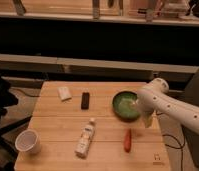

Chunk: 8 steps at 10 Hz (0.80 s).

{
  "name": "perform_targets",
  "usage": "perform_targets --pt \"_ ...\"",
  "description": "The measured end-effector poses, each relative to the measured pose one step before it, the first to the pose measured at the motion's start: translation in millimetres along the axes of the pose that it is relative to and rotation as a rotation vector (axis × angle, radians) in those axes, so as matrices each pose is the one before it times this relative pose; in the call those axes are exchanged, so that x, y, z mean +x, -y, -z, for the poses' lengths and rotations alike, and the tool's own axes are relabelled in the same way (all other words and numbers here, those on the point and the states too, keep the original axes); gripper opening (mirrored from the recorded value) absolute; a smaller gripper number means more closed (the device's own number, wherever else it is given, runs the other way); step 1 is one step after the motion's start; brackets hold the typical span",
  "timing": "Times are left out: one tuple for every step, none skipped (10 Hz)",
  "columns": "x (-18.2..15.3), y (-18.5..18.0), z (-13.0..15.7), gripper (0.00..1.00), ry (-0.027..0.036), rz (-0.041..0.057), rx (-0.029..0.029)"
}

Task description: Pick up the ceramic bowl

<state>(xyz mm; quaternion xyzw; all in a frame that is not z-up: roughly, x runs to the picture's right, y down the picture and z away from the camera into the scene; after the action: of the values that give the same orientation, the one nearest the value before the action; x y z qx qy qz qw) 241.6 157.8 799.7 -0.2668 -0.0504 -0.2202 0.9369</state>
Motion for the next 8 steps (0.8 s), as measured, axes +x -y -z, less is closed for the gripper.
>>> perform_targets --pt "0.4 0.77 -1.8 0.8 0.00197 0.00356 -0.0001" --pt "1.24 1.28 -1.99 0.8 0.00262 0.00229 0.00053" --pt "0.01 0.56 -2.67 0.8 0.00274 0.00623 -0.00054" --pt "0.68 0.01 -3.41 0.8 0.0032 0.00532 -0.00001" --pt "0.79 -1.79 -7.95 0.8 0.00493 0.00223 -0.00216" --pt "0.2 -0.17 -3.15 0.8 0.00087 0.00237 -0.001" --pt "-0.56 1.47 -1.58 0.8 0.00162 0.00487 0.00012" --pt "-0.07 -0.22 -1.79 0.8 0.00314 0.00141 -0.00123"
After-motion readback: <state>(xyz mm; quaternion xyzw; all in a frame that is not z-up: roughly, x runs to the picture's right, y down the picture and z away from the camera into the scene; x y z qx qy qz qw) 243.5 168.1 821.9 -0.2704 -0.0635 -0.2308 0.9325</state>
